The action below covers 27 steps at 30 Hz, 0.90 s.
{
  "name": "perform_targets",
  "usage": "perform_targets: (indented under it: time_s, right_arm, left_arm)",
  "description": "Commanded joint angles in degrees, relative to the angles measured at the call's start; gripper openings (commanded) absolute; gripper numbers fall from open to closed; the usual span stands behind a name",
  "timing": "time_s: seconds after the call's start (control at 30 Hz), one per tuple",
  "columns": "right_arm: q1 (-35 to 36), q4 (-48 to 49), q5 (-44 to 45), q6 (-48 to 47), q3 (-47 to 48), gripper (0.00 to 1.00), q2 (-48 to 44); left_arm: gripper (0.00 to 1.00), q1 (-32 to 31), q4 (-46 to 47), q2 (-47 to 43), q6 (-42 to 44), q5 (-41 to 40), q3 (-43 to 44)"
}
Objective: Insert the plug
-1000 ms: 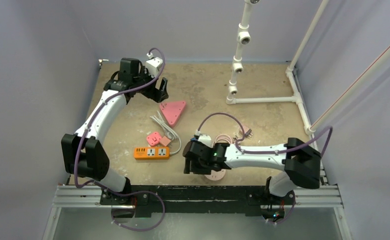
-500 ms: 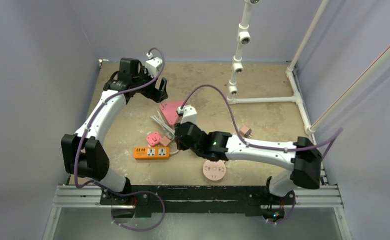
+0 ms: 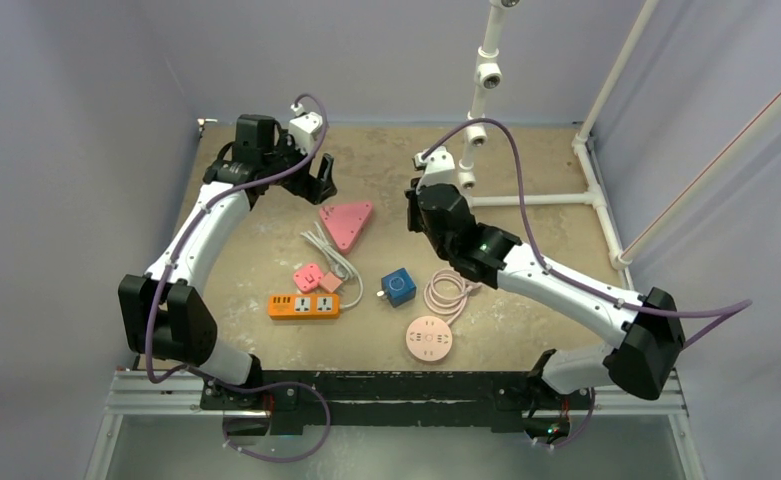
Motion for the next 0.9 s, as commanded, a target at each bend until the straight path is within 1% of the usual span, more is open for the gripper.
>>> perform_targets:
  time_s: [0.0, 0.03, 0.07, 0.1, 0.13, 0.17, 0.23, 0.3, 0.33, 0.47, 0.53, 0.57, 0.67, 0.73, 0.87]
  right_arm:
    - [0.1, 10.0, 5.0, -3.3, -1.0, 0.00, -1.8]
    - [-0.5, 12.3, 2.1, -4.3, -1.5, 0.05, -2.7]
    - [-1.5, 14.4, -2.0, -5.4, -2.0, 0.27, -3.3]
    - [-2.5, 15.8, -3.3, -5.9, -2.5, 0.60, -3.7]
    - [-3.3, 17.1, -3.8, -6.4, -3.3, 0.80, -4.0]
    - [-3.7, 18.9, -3.3, -7.0, -4.5, 0.85, -4.7]
    - [-4.6, 22.0, -3.1, -7.1, -6.9, 0.85, -6.3]
    - [-5.0, 23.8, -4.6, -6.7, -8.5, 0.84, -8.8]
    - [-5.0, 24.9, -6.4, -6.9, -9.8, 0.83, -11.3]
    - [-5.0, 30.8, -16.9, -10.0, -14.6, 0.84, -18.3]
    - [-5.0, 32.0, -17.6, -10.2, -15.6, 0.83, -19.9]
    - [-5.0, 33.0, -17.2, -9.9, -16.2, 0.84, -20.7]
    - [-5.0, 39.7, -16.2, -10.0, -19.4, 0.97, -23.2]
    - [-5.0, 44.4, -15.8, -10.5, -20.7, 0.99, -24.0]
    - [-5.0, 50.9, -16.0, -11.7, -21.3, 0.99, -25.3]
  left_arm:
    - [0.84, 0.0, 0.1, -2.2, 0.0, 2.5, -0.3]
    - [0.84, -0.1, -0.1, -2.2, 0.2, 2.6, -0.5]
    - [0.84, -0.2, -0.4, -2.4, 0.4, 2.7, -0.6]
    - [0.84, -0.4, -0.5, -2.5, 0.5, 2.9, -0.8]
    - [0.84, -0.6, -0.3, -2.8, 0.6, 3.3, -1.1]
    - [0.84, -1.2, 0.1, -3.1, 0.8, 3.5, -1.5]
    - [0.84, -3.7, 1.1, -4.0, 0.8, 2.8, -2.4]
    - [0.83, -8.1, 1.0, -5.0, 2.8, 0.8, -3.1]
    - [0.83, -11.1, 1.3, -5.6, 3.6, -0.1, -3.9]
    - [0.83, -18.1, 2.9, -7.3, 3.7, -2.4, -6.3]
    - [0.83, -21.4, 4.5, -8.9, 4.2, -2.7, -8.5]
    - [0.83, -23.4, 5.4, -10.1, 4.5, -3.3, -9.6]
    - [0.84, -30.6, 7.3, -12.1, 4.3, -6.4, -12.8]
    - [0.86, -34.0, 8.2, -12.4, 3.5, -8.0, -14.3]
    - [0.87, -39.7, 13.3, -11.9, 1.8, -11.5, -18.1]
